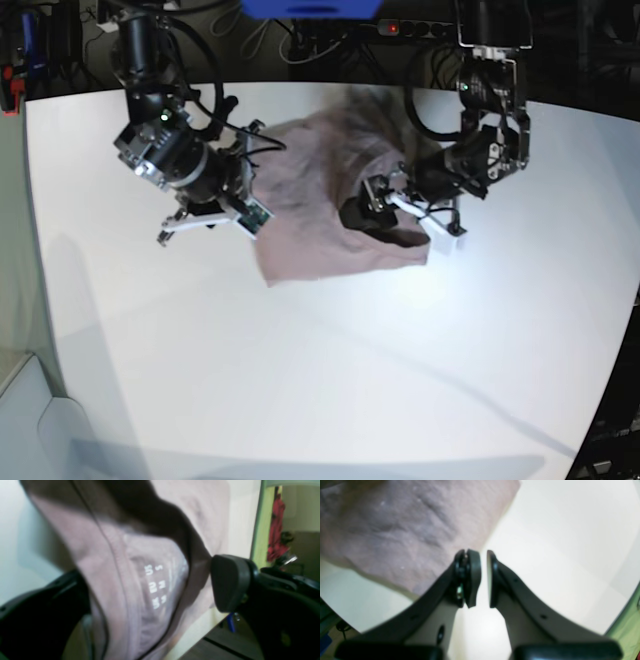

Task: Layout the t-shirt on the table in an organized manner, then fold the t-shirt properly
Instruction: 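Drag the folded shirt with the left gripper toward the table center and release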

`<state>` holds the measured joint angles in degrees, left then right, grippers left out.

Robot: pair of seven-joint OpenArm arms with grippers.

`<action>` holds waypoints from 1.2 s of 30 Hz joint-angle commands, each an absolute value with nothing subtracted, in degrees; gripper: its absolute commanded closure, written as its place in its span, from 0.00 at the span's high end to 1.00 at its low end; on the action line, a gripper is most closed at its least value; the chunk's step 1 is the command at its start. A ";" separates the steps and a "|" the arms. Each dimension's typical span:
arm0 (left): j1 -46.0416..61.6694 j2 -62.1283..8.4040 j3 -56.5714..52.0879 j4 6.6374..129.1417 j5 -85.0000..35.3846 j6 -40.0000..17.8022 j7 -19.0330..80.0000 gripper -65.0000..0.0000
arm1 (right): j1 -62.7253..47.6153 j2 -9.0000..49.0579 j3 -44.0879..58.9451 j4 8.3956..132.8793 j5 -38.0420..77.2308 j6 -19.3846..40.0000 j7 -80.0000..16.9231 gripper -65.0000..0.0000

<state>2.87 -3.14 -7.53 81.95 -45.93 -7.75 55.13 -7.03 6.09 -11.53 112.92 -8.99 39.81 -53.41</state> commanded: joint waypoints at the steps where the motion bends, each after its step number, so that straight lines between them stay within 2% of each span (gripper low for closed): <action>1: 3.21 -2.86 -6.46 80.75 -41.01 -6.37 57.01 0.94 | -6.29 6.37 -11.47 113.80 -8.75 40.00 -52.44 0.10; 4: 2.33 -2.68 -4.62 80.31 -38.64 -6.37 56.92 0.91 | -6.29 6.37 -11.38 113.80 -8.75 40.00 -52.44 0.10; 6: 2.07 -2.68 -3.47 79.69 -38.11 -6.37 56.92 0.78 | -6.29 6.37 -11.38 113.80 -8.75 40.00 -52.44 0.10; 8: 1.36 -2.77 -2.95 78.64 -38.11 -6.37 56.92 0.59 | -6.29 6.37 -11.38 113.80 -8.75 40.00 -52.44 0.10; 10: -0.04 -3.03 -2.86 76.70 -38.11 -6.37 56.92 0.31 | -6.29 6.46 -11.30 113.80 -8.75 40.00 -52.44 0.10; 11: -0.66 -3.21 -2.24 75.38 -38.11 -6.46 56.92 0.21 | -6.29 6.46 -11.21 113.80 -8.84 40.00 -52.44 0.10; 12: -1.71 -3.38 -1.45 74.24 -38.11 -6.46 56.92 0.16 | -6.29 6.46 -10.42 113.89 -8.84 40.00 -52.44 0.10; 20: -7.25 -7.43 6.55 70.99 -37.85 -6.46 57.01 0.14 | -6.29 6.29 3.21 113.98 -8.84 40.00 -52.35 0.10; 22: -9.36 -8.66 10.15 70.99 -35.65 -6.46 57.01 0.08 | -6.02 6.20 6.81 114.15 -8.75 40.00 -52.35 0.10; 24: -11.74 -9.80 14.90 70.99 -32.13 -6.46 57.01 0.00 | -5.67 6.20 10.24 114.15 -8.75 40.00 -52.35 0.10; 33: -23.96 -10.68 41.10 70.99 -12.18 -6.46 56.40 0.00 | -6.02 6.02 22.90 114.15 -8.75 40.00 -52.35 0.10; 36: -27.74 -9.54 49.54 70.99 -8.04 -6.46 51.74 0.00 | -6.20 6.02 26.33 114.15 -8.75 40.00 -52.70 0.10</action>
